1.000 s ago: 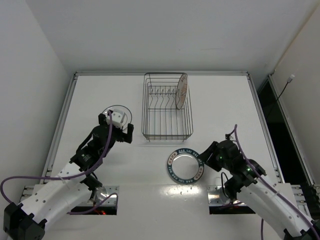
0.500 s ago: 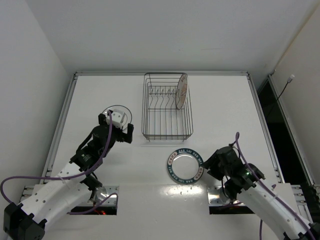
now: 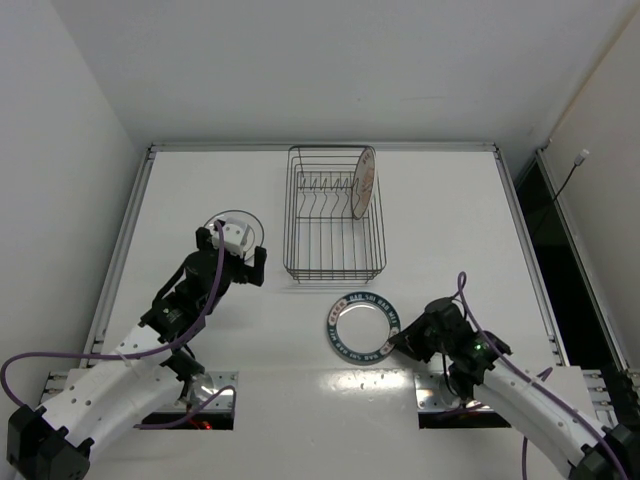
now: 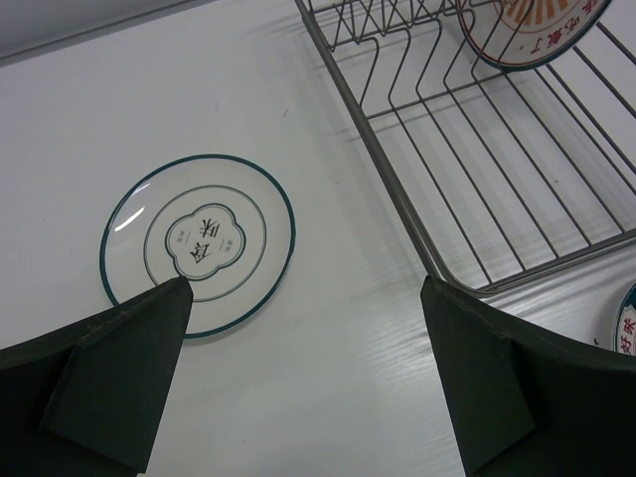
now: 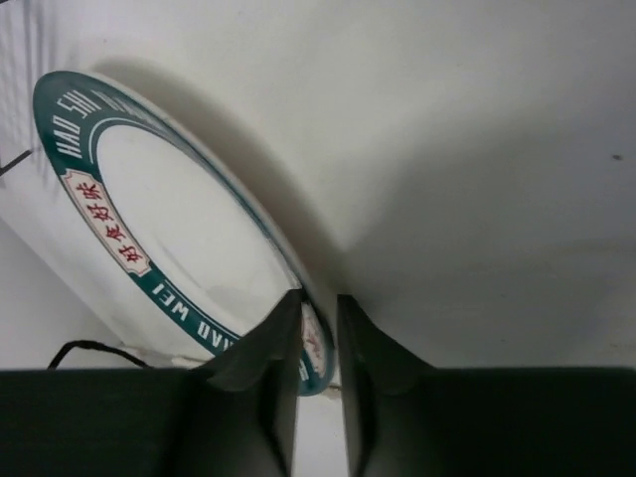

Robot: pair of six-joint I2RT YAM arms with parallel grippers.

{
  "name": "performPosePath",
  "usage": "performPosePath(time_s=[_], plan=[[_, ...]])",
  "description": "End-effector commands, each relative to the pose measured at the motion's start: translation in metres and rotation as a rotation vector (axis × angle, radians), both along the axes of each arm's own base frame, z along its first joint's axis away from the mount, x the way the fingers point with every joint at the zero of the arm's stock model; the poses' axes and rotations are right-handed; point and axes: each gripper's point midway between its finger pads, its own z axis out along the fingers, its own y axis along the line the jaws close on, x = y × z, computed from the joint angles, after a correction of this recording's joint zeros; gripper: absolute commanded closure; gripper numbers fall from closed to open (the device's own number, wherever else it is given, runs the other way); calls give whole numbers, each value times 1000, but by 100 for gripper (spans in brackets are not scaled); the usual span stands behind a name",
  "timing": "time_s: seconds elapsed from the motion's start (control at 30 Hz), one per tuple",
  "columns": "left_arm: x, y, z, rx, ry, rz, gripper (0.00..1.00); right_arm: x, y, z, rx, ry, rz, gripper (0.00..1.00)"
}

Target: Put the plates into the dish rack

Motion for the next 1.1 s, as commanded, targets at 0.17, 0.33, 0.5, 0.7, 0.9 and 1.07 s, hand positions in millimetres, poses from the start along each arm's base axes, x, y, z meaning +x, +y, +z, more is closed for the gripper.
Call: performPosePath(time_s=[0.17, 0.33, 0.5, 0.7, 0.9, 1.07], plan=[[2, -4, 20, -45, -54, -3, 0, -20, -11, -30, -58, 66, 22, 100], [2, -4, 20, -45, -54, -3, 0, -14, -7, 1, -109, -33, 153, 100], [2, -2, 23, -48, -63, 6, 0, -12, 4, 46, -96, -128, 242, 100], [2, 0, 21, -41, -56, 15, 0, 3, -4, 121, -183, -283, 276, 100], [1, -1, 20, -43, -55, 6, 0, 39, 8, 230, -235, -553, 317, 100], [1, -1, 20, -43, -55, 6, 0, 99, 5, 286, -490, -666, 249, 100]])
